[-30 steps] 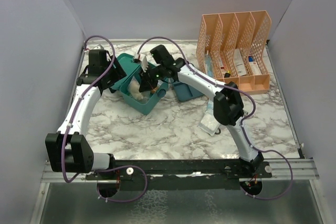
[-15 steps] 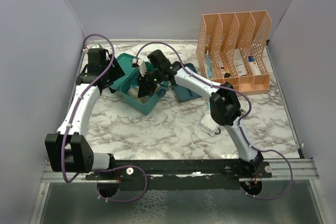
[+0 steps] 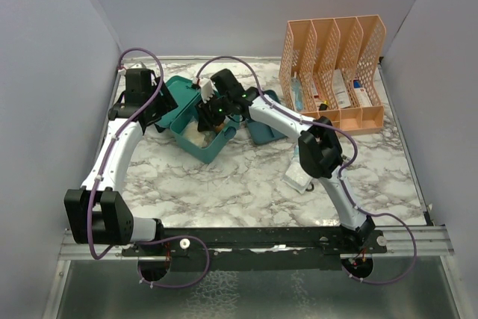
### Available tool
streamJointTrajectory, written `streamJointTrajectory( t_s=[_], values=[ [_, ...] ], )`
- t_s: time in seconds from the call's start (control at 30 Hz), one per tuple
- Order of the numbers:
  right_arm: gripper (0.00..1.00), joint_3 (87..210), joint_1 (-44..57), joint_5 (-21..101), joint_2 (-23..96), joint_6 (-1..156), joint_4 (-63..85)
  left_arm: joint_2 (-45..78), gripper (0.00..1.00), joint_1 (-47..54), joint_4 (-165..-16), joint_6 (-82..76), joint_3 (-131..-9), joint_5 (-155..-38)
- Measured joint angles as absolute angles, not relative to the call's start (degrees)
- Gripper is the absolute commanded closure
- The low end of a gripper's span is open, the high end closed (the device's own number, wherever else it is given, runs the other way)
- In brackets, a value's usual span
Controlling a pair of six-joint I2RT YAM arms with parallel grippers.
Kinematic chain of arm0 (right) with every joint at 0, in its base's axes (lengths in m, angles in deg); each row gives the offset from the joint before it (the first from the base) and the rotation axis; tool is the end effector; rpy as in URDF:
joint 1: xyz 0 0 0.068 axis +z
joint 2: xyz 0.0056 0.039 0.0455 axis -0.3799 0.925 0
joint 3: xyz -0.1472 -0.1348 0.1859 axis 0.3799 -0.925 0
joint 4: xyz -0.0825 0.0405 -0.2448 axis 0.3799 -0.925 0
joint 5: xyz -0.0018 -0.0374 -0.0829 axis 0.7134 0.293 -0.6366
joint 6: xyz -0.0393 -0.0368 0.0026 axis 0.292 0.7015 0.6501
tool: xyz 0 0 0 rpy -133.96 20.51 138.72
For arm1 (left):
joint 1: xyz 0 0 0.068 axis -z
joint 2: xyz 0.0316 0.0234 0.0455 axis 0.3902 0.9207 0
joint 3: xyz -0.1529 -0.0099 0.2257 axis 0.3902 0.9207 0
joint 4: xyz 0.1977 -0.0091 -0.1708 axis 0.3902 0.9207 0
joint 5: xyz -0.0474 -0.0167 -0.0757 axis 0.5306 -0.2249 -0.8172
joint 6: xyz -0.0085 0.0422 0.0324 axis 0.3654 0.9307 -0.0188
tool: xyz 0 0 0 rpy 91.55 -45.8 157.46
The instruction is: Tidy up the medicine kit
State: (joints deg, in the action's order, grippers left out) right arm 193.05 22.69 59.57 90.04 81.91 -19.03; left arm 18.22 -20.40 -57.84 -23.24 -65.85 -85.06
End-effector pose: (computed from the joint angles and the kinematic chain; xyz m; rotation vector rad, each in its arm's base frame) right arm 0.3648 0.3881 0.2210 -1.1139 2.1970 0.9423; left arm 0.2962 -0.0114 0.3233 -0.6091 2.1865 -0.2636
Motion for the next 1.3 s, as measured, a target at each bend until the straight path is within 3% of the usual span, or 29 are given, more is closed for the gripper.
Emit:
streamJointTrajectory(
  t_s=[0.47,0.63,0.73,0.93,1.2,1.3],
  values=[
    [0.57,194.4,22.6,51.3,89.2,74.6,-16.9,18.4,0.31,-20.4,-58.7,-20.3,-66.9,-87.4],
    [0.62,193.5,21.6,48.2,85.6,70.0,-16.2,17.7,0.42,-19.1,-61.0,-16.1,-66.9,-92.3],
    [0.65,187.3,20.0,45.3,78.3,66.1,-13.8,17.2,0.54,-15.8,-62.5,-13.0,-66.9,-95.0],
    [0.66,169.9,16.8,35.0,60.4,59.3,-8.0,18.2,0.62,-7.9,-63.6,-9.1,-66.9,-96.0],
    [0.66,149.5,16.2,21.5,43.8,49.9,-10.7,25.7,0.54,-6.2,-61.6,-11.7,-66.5,-92.0],
    [0.66,144.9,16.2,18.8,42.1,46.7,-14.3,28.5,0.57,-6.2,-59.8,-13.0,-66.1,-91.7]
  ],
)
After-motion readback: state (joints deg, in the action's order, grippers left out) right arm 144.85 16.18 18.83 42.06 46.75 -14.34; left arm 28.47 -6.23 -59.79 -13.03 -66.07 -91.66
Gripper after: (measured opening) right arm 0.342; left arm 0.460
